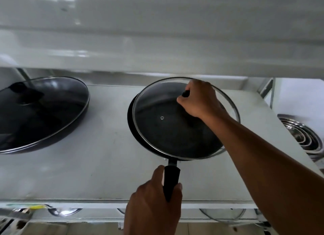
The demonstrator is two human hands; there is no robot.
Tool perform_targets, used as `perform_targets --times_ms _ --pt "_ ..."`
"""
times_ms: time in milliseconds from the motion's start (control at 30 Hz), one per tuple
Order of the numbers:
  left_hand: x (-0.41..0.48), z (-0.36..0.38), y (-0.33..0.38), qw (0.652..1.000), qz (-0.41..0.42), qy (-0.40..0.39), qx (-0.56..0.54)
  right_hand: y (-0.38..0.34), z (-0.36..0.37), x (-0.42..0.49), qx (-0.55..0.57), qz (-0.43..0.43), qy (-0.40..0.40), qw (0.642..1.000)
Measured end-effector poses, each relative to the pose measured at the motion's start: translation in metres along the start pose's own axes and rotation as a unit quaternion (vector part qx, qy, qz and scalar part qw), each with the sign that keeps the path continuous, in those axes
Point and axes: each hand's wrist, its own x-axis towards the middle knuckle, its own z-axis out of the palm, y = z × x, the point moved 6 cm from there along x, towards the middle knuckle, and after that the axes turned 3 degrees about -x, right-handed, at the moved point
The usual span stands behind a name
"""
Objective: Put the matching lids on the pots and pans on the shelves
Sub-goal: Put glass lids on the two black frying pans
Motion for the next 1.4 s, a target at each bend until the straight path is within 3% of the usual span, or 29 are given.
perform_targets --times_ms 467,933,1400 --pt "0.004 0.005 -0.001 0.998 0.057 0.018 -0.009 -0.007 0.016 0.003 -0.008 -0.029 -0.028 0.999" --pt "0.002 0.004 0.004 0.994 0.094 0.022 -0.052 -0.009 0.018 0.002 0.002 -0.038 0.0 0.999" --pt "-0.001 0.001 0.003 0.994 0.085 0.008 -0.07 -0.012 0.017 -0.001 0.002 -0.014 -0.025 1.0"
